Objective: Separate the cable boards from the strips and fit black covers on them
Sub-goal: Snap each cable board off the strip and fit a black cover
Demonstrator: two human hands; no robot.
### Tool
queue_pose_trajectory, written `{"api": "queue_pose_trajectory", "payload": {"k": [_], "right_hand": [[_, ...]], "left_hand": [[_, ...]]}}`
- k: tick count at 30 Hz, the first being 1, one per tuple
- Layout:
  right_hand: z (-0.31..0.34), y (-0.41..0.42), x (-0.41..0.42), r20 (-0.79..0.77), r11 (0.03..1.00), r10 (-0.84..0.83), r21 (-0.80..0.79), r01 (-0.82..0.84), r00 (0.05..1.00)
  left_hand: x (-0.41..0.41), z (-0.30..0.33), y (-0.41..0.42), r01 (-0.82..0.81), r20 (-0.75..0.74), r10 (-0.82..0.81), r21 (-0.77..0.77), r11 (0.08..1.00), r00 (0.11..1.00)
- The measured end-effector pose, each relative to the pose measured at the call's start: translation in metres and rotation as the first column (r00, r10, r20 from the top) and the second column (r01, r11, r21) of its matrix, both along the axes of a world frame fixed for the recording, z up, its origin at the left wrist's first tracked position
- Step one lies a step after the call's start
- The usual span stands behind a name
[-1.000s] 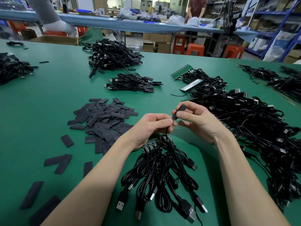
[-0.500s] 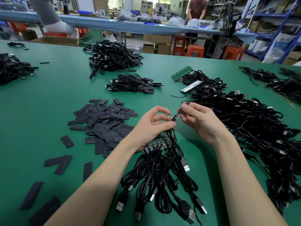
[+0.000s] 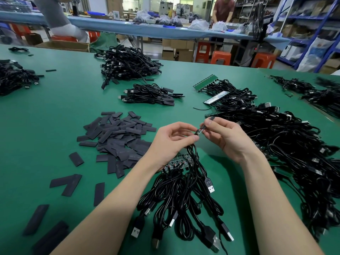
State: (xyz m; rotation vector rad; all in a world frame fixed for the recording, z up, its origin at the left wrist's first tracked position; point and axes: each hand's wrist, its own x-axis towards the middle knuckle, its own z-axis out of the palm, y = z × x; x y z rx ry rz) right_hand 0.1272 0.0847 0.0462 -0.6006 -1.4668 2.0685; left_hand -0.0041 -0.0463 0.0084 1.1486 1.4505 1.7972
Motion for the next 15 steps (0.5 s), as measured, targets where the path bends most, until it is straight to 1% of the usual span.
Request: {"api": "queue_pose_trajectory", "payload": {"k": [3,8,15], "right_hand": [[-0.0022,0.002,0.001,0.002,1.0,-0.01,0.009,0.01,1.0],[-0.0059,0.0025,0.0021,0.072,0.999,0.02,0.047,-0.024,0.997],[-0.0076,0.0018,0.0018,0.097,0.996,0.071,0.045,-0.076,0.993]], "left_hand": [[0.0023,-0.0002,0.0006,-0.025,-0.054,0.024,-0.017,1.0,0.998],[0.0057,-0.0018,0.0016,-0.039,-0.128,0.03,-0.067,0.997,0.991],[0.0055,-0.0013,-0.0006,-0.043,-0.087,0.038,-0.064,0.997,0.995]]}}
